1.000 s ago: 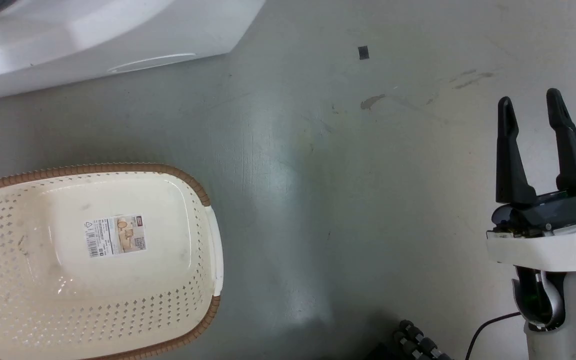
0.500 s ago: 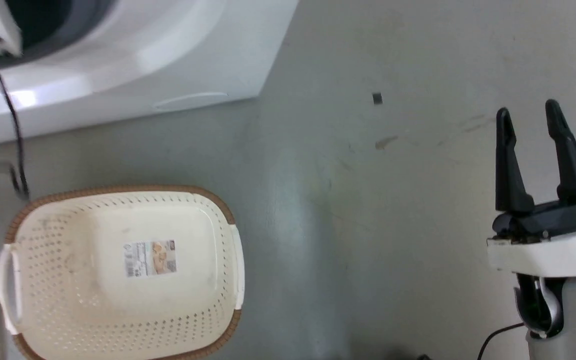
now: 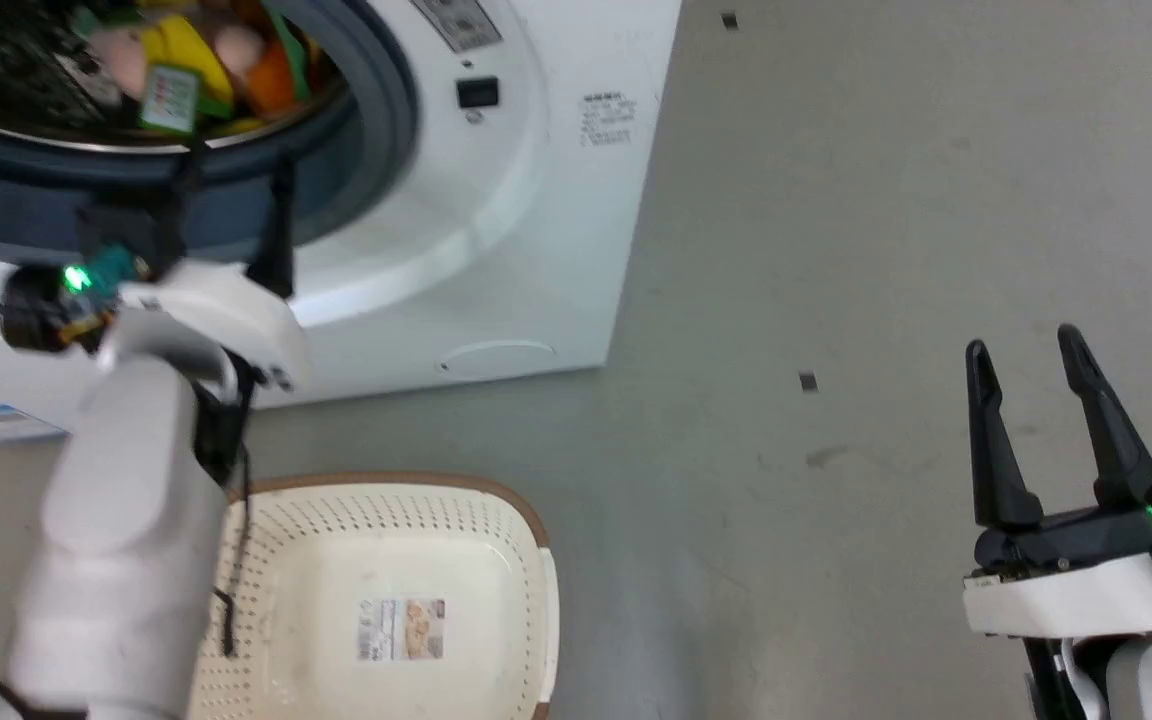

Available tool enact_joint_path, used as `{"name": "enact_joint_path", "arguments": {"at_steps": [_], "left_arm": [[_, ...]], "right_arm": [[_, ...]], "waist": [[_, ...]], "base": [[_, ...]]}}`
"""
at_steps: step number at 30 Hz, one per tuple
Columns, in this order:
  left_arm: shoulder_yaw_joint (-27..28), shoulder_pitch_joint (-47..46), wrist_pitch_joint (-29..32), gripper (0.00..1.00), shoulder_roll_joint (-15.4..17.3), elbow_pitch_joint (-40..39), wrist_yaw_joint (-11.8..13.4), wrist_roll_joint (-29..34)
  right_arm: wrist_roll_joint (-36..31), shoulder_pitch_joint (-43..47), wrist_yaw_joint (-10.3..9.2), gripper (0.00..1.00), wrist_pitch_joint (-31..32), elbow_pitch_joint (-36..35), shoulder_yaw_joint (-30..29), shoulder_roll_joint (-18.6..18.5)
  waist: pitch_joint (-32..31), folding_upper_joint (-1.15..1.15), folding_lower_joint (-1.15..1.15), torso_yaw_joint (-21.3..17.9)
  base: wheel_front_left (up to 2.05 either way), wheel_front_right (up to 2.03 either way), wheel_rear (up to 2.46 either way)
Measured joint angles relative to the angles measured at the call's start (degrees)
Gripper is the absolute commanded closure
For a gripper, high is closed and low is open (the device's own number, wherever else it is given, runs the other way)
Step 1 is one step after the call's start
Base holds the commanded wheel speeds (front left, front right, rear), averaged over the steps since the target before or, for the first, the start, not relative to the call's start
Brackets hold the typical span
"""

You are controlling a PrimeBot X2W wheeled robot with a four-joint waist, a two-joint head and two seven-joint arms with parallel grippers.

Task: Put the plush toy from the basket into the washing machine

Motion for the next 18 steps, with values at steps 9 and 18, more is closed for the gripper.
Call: {"name": "enact_joint_path", "arguments": {"at_steps": [9, 18], "left_arm": [[0.99, 19.06, -0.10, 0.00, -5.69, -19.35, 3.58, -0.45], [-0.94, 33.99, -0.13, 0.00, -9.27, -29.20, 5.58, 2.16]], "right_arm": [[-0.79, 3.30, 0.00, 0.00, 0.00, -0.04, -0.69, 0.00], [-0.52, 7.06, 0.00, 0.00, 0.00, 0.04, -1.58, 0.00]], "waist": [[-7.31, 0.00, 0.00, 3.90], [-11.80, 0.00, -0.01, 6.80]], "base": [[0.00, 0.00, 0.00], [0.00, 0.00, 0.00]]}}
